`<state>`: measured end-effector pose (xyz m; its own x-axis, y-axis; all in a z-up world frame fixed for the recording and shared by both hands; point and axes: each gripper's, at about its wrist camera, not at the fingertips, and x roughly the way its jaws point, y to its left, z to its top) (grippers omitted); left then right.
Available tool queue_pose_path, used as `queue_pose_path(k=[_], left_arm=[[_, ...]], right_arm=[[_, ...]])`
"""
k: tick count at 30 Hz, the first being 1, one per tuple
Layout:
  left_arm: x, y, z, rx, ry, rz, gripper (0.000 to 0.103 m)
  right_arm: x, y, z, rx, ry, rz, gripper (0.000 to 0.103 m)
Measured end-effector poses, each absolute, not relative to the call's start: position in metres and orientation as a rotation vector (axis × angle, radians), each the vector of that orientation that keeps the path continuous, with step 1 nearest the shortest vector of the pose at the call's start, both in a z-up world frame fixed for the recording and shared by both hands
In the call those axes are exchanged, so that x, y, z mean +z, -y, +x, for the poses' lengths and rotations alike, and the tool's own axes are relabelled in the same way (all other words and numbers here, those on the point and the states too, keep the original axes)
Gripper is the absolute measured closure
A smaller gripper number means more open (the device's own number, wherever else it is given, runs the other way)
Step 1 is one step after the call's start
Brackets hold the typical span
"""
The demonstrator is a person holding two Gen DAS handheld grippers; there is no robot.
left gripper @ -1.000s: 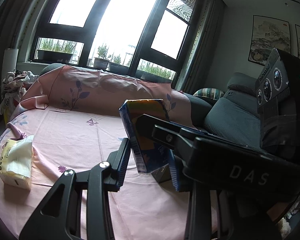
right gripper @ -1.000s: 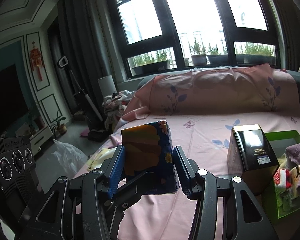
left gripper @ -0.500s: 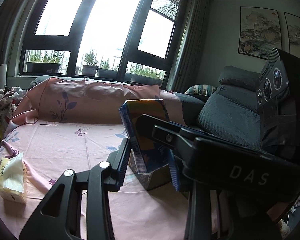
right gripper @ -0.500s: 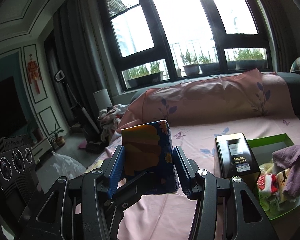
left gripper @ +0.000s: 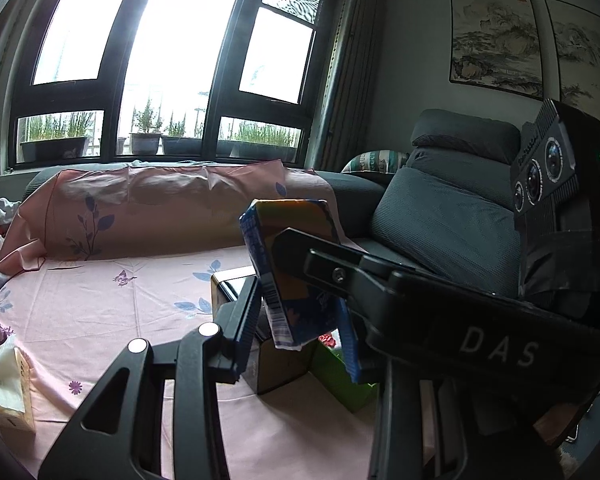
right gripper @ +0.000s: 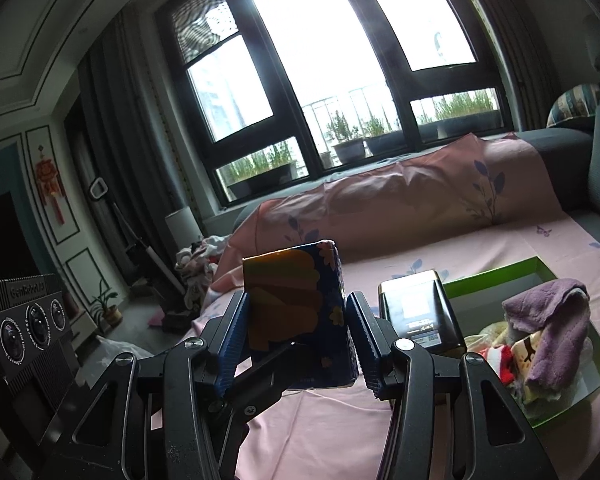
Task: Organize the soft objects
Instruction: 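Carry the Tempo pack over the green-rimmed box with the right gripper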
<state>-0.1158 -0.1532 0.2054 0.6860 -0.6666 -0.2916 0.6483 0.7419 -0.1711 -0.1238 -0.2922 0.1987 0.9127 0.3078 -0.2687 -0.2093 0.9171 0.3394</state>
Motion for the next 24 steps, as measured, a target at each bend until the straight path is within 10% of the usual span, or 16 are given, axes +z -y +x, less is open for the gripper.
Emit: queue_pose_path(k=[24], left_arm=[[0.197, 0.252, -0.108, -0.931, -0.434, 0.042, 0.069]], right_arm=[[0.181, 0.394, -0.143, 0.079, -0.325, 0.461, 0.050]])
